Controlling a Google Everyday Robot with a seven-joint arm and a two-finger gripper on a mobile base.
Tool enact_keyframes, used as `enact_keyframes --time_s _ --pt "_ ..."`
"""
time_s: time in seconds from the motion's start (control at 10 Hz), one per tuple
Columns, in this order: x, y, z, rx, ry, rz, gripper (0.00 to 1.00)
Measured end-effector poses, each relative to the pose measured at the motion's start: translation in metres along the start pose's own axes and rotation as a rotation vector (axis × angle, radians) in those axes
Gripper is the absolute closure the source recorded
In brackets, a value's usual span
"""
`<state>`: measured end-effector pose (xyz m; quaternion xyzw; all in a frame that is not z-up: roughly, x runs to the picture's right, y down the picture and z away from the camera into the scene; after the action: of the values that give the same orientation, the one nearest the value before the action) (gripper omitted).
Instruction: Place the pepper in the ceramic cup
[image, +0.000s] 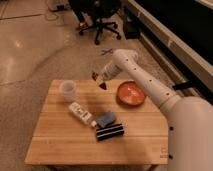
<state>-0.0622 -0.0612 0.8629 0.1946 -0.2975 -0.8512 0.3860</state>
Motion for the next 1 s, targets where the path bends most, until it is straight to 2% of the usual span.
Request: enact_keyframes --time_s 0.5,0.7,1.0 --pt "0.056 -0.041 0.039 0.100 0.051 -0.131 1.00" --pt "0.079 -0.052 0.053 0.131 0.071 -0.178 1.00" --pt "0.099 -0.060 0.069 0.166 0.091 -0.220 1.00"
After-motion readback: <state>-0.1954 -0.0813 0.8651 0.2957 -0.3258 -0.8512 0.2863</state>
